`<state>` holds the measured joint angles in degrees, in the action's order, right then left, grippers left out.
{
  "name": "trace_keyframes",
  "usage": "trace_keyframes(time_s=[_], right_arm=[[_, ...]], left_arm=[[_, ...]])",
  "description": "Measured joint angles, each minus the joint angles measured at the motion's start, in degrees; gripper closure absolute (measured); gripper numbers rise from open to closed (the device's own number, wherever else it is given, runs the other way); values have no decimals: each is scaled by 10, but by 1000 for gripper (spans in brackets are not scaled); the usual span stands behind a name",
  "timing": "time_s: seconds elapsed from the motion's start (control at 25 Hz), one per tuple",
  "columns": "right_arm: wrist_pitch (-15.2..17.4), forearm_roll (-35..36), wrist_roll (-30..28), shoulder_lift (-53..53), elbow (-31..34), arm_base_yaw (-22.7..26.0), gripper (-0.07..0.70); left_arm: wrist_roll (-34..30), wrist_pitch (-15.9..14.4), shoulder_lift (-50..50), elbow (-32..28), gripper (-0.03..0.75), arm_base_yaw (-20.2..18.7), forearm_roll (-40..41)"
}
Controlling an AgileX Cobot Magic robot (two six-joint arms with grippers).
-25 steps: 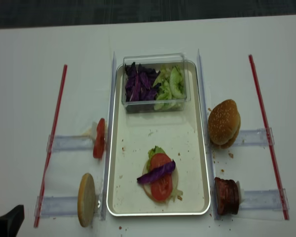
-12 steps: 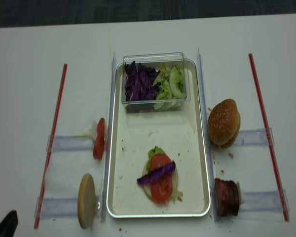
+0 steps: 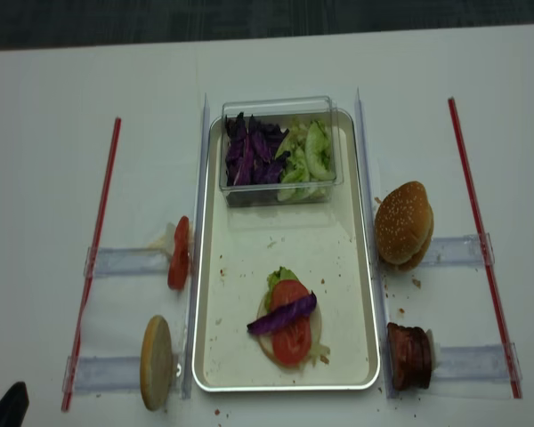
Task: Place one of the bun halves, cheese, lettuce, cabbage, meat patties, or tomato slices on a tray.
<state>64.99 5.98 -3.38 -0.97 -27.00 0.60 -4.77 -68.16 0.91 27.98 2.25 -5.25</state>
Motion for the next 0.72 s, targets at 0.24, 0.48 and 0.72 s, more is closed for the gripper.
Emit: trace_keyframes(time_s=[0.24,0.48,0.72], right_arm=[[0,0,0,0,0,0,163],[0,0,0,0,0,0,163],[0,0,0,0,0,0,163]], left_arm=[[15,0,0,0,309,0,13],[16,0,0,0,310,0,13],[17,0,0,0,310,0,13]])
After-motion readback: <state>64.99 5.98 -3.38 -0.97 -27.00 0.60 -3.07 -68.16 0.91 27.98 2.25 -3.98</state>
